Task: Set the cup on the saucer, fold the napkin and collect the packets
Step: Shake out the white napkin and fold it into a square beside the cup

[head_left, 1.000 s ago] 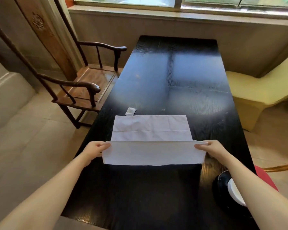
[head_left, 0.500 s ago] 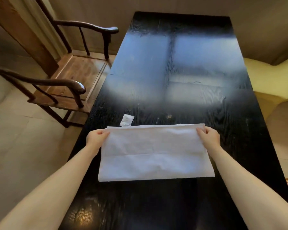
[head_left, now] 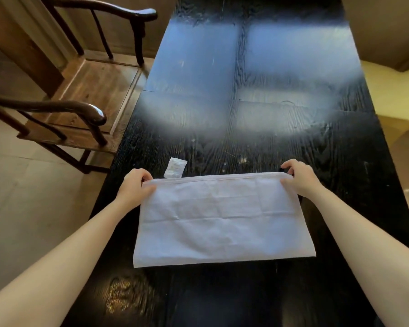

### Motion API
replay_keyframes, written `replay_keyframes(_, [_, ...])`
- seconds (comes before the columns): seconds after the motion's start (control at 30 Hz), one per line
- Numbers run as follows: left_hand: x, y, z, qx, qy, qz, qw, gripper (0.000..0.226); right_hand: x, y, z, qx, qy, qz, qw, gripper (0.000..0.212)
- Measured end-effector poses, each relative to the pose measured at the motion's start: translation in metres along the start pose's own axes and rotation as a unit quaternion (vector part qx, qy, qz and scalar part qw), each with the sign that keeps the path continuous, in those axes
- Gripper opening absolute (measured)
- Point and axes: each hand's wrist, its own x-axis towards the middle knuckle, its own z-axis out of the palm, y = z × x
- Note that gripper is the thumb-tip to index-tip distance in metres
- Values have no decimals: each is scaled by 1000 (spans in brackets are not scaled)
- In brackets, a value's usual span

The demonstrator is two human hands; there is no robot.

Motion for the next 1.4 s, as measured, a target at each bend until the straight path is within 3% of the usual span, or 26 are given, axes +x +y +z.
replay_keyframes(0.1, [5,1,-6,27,-76,-18,997,31,3,-2,-4,-61,-19,3,998,29])
replay_keyframes(0.17, [8,2,-10,74,-103,-6,992,25,2,-4,-4,-86,-25,5,996,24])
replay_keyframes(0.3, [8,7,-19,73,-120,44,989,8,-6,2,-8,64,2,-9,998,7])
replay_keyframes(0.43, [-11,7,-30,-94,-72,-15,993,7,-33,7,-21,282,11,-17,959,11])
replay_keyframes(0.5, [-28,7,-39,-179,-62,-19,982,11,-49,11,-29,329,21,-38,943,8])
replay_keyframes(0.63, [-66,16,-62,-233,-23,9,972,13,-80,22,-50,389,45,-60,918,10])
replay_keyframes(0.97, [-145,70,-114,-248,31,62,966,4,-157,35,-126,510,9,-113,852,20])
replay_keyframes(1.1, [-175,94,-133,-256,40,91,962,10,-185,41,-152,567,-16,-125,814,12])
replay_keyframes(1.4, [-230,111,-146,-271,69,108,954,23,-232,50,-158,580,-31,-137,802,18])
